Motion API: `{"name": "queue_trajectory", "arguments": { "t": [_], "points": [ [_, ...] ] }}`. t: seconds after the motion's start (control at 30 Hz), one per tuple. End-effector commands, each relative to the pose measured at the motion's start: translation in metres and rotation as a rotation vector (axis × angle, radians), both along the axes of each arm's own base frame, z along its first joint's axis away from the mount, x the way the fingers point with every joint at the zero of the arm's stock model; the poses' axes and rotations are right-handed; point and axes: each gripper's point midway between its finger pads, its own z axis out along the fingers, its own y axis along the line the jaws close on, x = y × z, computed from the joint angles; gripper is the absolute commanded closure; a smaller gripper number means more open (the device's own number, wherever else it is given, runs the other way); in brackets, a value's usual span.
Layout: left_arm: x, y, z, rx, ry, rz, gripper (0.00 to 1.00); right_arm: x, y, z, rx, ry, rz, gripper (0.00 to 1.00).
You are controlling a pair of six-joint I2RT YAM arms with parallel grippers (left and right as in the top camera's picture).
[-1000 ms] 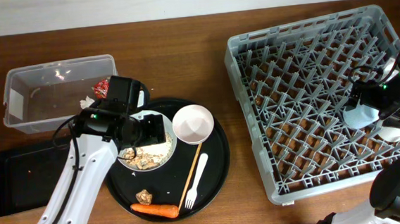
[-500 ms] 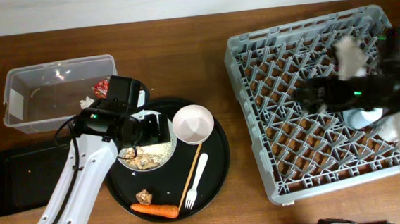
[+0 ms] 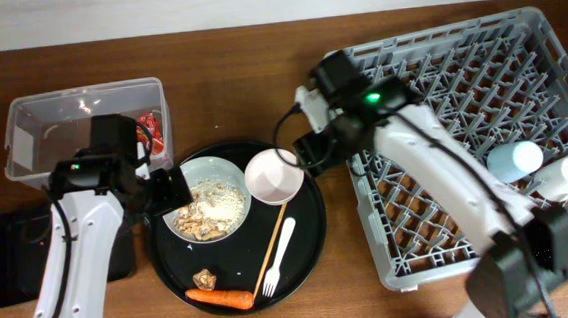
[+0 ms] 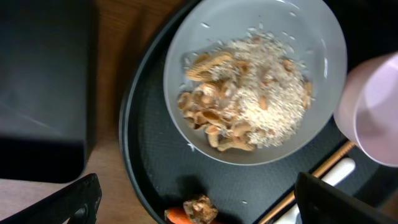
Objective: Sort waste into correct bins and load items into the dishwasher rack
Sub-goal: 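Reach the right gripper to the pink bowl and grasp its rim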
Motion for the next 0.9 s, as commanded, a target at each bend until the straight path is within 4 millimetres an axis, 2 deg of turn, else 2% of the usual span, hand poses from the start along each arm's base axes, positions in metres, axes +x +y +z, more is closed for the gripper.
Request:
{"name": "queue_trajectory", "arguments": {
  "t": [0.0, 0.1, 0.17, 0.23, 0.4, 0.5, 0.87],
  "points": [
    [0.001, 0.005, 0.001, 0.005, -0.002, 0.028, 0.01, 0.013, 0.009, -0.042, -0.098, 0.028, -0.069, 0.37],
    [0.001, 0.005, 0.001, 0.005, -0.004, 0.028, 0.01, 0.019, 0.015, -0.068, -0.108, 0.07, -0.109, 0.44],
    [0.001, 0.005, 0.001, 0.005, -0.004, 0.028, 0.01, 0.022, 0.017, -0.088, -0.116, 0.11, -0.164, 0.53],
    [0.002, 0.005, 0.001, 0.005, -0.005, 0.028, 0.01, 0.024, 0.019, -0.097, -0.117, 0.122, -0.175, 0.58],
    [0.002, 0.005, 0.001, 0.005, -0.005, 0.028, 0.01, 0.027, 0.02, -0.103, -0.117, 0.123, -0.189, 0.61],
    [0.002, 0.005, 0.001, 0.005, -0.005, 0.027, 0.01, 0.026, 0.02, -0.104, -0.118, 0.127, -0.197, 0.68],
    [0.001, 0.005, 0.001, 0.005, -0.002, 0.028, 0.01, 0.021, 0.017, -0.12, -0.133, 0.175, -0.244, 0.72]
  ]
}}
